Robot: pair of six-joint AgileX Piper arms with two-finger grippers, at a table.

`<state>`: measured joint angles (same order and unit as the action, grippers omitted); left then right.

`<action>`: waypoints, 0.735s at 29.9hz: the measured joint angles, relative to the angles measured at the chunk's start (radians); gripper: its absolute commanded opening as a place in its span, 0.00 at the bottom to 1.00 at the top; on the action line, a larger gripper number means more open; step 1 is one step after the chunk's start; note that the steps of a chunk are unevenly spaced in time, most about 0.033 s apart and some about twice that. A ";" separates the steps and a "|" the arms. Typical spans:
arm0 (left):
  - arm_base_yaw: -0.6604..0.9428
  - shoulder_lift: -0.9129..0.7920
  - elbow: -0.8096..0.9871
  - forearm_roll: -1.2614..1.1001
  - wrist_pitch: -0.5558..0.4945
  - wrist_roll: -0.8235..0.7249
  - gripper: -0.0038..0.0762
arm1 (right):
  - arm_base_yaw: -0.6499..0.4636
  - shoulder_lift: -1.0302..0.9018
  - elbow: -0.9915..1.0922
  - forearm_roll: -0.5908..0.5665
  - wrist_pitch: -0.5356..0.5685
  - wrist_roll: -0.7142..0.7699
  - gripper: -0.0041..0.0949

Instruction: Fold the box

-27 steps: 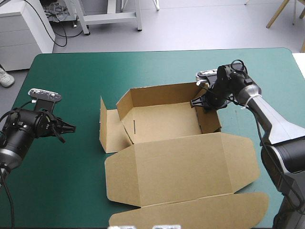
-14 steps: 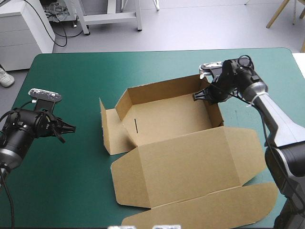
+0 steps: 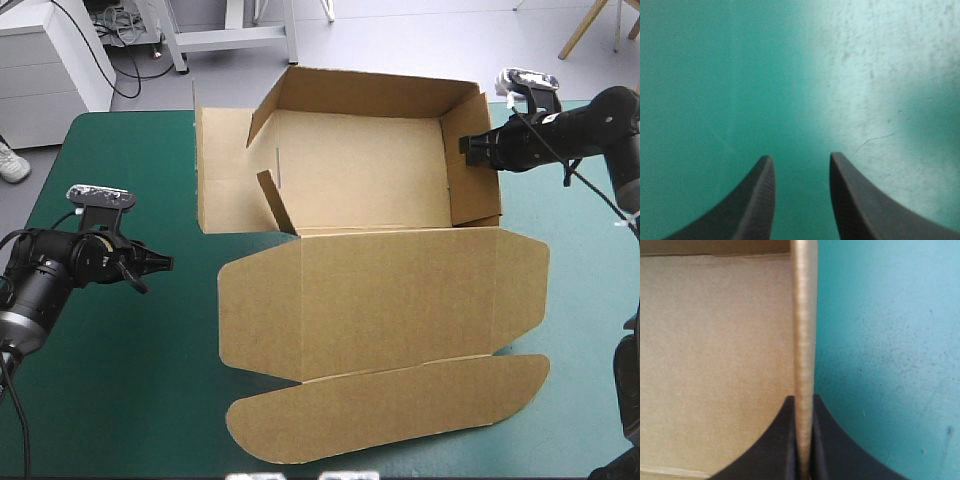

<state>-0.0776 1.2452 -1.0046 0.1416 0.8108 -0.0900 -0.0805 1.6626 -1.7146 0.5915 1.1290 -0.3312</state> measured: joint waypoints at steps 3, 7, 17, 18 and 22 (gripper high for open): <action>0.000 0.013 -0.011 -0.107 -0.038 0.035 0.37 | -0.033 -0.001 0.000 0.049 0.021 -0.041 0.02; 0.000 0.054 -0.054 -0.298 -0.087 0.144 0.37 | -0.044 -0.001 0.000 0.057 0.047 -0.072 0.02; 0.000 0.167 -0.135 -0.865 -0.111 0.548 0.37 | -0.044 -0.001 0.000 0.063 0.058 -0.086 0.02; 0.000 0.172 -0.136 -0.934 -0.109 0.592 0.37 | -0.044 -0.001 0.000 0.063 0.058 -0.086 0.02; 0.000 0.179 -0.137 -1.161 -0.079 0.771 0.37 | -0.044 -0.001 0.000 0.061 0.057 -0.087 0.02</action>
<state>-0.0776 1.4245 -1.1416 -1.0189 0.7313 0.6812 -0.1241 1.6615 -1.7146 0.6528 1.1856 -0.4184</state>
